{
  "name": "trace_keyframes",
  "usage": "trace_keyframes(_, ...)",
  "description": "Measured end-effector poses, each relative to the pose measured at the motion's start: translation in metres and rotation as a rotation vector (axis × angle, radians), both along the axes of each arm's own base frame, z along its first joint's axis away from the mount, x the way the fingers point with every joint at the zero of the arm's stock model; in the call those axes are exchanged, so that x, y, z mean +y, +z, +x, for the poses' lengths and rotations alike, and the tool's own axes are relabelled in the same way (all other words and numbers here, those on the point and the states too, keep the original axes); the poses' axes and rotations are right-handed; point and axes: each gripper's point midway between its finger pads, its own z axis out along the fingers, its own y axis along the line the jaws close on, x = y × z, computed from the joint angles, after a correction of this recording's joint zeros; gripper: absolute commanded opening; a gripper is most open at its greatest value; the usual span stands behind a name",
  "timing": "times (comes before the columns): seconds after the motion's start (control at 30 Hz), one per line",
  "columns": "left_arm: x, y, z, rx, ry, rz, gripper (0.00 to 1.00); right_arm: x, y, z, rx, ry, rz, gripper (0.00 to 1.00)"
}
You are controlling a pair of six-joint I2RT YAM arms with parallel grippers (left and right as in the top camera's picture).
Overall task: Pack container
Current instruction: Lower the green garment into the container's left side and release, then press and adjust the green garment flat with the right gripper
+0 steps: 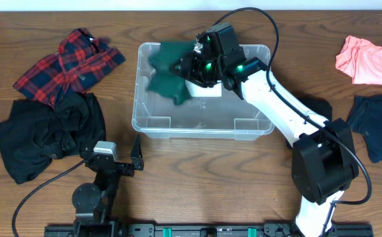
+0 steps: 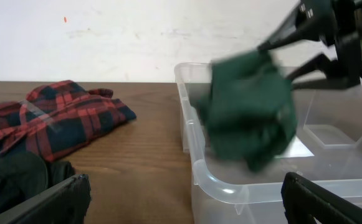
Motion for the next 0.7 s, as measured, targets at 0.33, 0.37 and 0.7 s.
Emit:
trace_keyframes(0.33, 0.000, 0.000, 0.000, 0.000, 0.000, 0.000, 0.98, 0.000, -0.001, -0.002, -0.124, 0.106, -0.053, 0.94)
trace_keyframes(0.37, 0.000, 0.000, 0.000, 0.000, 0.000, 0.000, 0.98, -0.001, -0.004, -0.003, -0.143, 0.124, -0.074, 0.91)
trace_keyframes(0.7, 0.000, 0.000, 0.000, 0.000, 0.000, 0.000, 0.98, -0.047, -0.045, 0.000, -0.277, 0.207, -0.447, 0.33)
